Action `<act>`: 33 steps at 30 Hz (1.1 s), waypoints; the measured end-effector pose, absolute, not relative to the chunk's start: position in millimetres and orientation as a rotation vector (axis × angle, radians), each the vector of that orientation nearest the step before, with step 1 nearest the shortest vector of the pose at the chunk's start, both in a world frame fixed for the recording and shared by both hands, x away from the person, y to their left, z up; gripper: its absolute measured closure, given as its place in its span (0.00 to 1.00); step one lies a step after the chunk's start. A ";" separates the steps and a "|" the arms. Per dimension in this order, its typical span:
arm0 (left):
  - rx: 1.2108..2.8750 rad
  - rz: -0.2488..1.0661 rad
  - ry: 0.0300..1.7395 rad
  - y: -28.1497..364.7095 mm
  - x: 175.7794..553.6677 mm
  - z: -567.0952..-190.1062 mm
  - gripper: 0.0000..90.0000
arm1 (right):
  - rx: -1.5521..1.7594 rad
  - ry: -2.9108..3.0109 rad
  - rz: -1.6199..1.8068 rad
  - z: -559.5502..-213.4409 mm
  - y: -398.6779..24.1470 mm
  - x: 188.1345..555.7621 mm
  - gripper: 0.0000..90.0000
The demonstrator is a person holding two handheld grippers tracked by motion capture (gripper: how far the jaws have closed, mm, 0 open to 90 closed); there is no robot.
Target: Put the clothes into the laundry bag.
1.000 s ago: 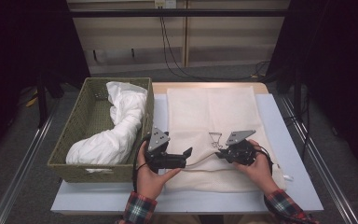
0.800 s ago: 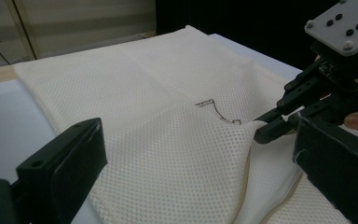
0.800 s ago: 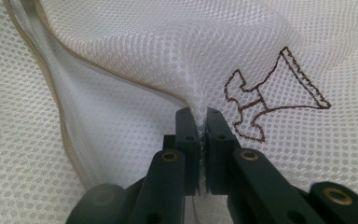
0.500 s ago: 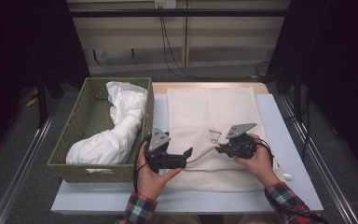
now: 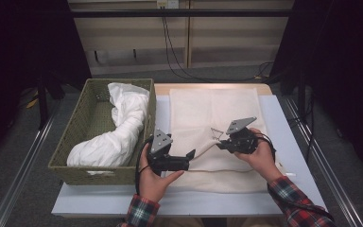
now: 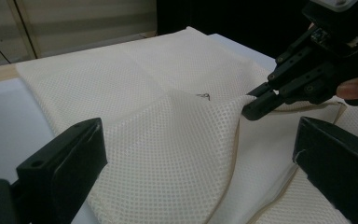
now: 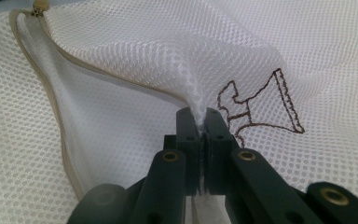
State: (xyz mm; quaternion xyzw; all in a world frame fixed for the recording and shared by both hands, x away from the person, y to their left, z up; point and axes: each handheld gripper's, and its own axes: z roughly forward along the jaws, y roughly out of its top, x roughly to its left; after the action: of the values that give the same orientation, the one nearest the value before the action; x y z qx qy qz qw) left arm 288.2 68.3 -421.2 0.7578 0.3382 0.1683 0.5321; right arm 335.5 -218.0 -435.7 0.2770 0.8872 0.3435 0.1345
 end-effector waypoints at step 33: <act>1.811 0.400 0.803 69.2 288.5 -421.2 0.03 | 0.772 2.555 0.998 -397.3 -209.6 358.9 0.98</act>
State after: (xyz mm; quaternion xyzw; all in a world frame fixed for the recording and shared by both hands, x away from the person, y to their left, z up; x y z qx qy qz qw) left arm 288.5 69.2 -421.2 0.7590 0.3365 0.1678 0.5316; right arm 358.9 -209.6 -397.3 0.2682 0.8870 0.3464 0.1457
